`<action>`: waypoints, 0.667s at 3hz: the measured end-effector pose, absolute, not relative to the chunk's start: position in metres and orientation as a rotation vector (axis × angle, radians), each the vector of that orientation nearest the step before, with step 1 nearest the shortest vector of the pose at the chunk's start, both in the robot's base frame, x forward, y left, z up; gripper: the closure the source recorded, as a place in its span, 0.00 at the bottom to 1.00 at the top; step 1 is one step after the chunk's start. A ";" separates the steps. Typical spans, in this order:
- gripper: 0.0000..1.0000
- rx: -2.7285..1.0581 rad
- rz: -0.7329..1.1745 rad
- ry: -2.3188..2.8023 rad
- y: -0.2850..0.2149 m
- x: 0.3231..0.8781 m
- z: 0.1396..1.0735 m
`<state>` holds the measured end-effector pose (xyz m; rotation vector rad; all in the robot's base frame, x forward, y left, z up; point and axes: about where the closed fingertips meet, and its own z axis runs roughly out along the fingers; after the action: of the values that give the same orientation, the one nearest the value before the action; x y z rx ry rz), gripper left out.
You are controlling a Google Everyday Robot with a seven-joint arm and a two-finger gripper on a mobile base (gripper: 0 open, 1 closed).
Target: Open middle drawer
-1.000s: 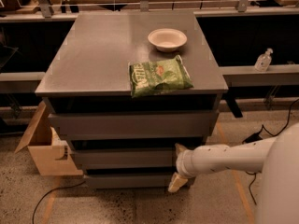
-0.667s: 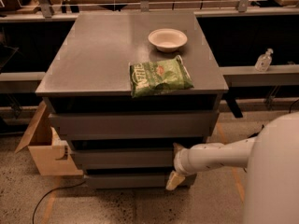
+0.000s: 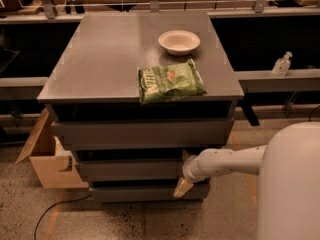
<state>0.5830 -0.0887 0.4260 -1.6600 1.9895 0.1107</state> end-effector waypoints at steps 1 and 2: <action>0.18 -1.687 0.154 1.975 -0.081 0.585 0.422; 0.50 -1.761 0.203 2.013 -0.088 0.549 0.427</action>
Offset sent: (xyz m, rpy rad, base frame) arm -0.0628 -0.0090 0.0015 -0.0558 0.1555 0.0903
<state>0.5487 -0.0881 0.4271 -1.7607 2.0132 0.2032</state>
